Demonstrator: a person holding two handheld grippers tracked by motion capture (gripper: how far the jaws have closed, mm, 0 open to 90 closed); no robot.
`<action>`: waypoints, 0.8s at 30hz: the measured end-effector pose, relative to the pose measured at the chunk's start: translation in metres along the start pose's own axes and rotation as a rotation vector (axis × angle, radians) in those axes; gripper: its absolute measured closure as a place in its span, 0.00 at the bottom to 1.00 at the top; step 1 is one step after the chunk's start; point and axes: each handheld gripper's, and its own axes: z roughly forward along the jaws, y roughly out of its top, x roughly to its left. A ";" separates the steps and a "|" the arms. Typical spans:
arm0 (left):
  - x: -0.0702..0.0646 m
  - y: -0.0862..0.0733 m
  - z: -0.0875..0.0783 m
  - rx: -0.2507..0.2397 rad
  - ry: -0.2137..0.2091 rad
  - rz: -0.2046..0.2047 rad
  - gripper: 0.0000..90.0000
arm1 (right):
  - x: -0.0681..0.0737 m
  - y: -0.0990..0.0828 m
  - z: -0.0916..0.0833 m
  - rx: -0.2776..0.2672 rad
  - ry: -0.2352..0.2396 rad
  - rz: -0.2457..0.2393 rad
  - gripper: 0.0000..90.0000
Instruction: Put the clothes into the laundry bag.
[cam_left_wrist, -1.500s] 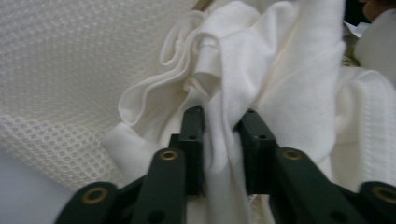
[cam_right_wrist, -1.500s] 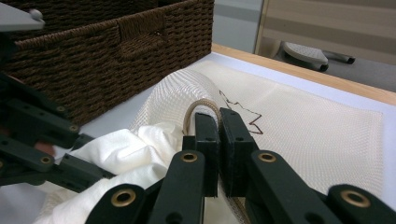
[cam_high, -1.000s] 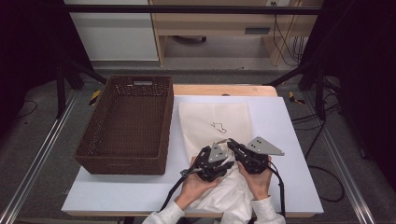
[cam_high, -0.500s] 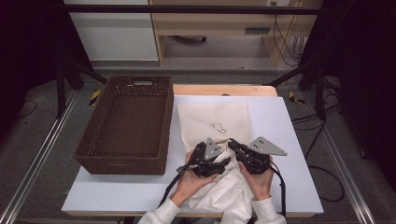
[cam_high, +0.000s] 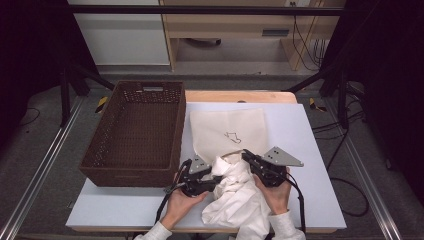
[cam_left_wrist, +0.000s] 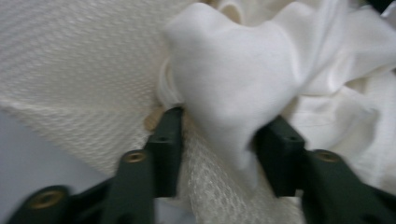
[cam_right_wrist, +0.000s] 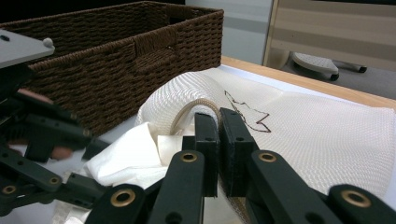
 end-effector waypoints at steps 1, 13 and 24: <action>-0.003 0.001 -0.001 -0.008 0.004 0.012 0.74 | 0.000 0.000 0.000 0.000 -0.001 -0.001 0.97; -0.012 0.018 -0.008 -0.013 0.010 0.065 0.67 | 0.001 0.001 0.000 -0.001 0.003 0.000 0.97; -0.035 0.039 0.000 -0.040 -0.028 0.126 0.91 | 0.002 0.000 0.001 -0.005 0.007 0.010 0.97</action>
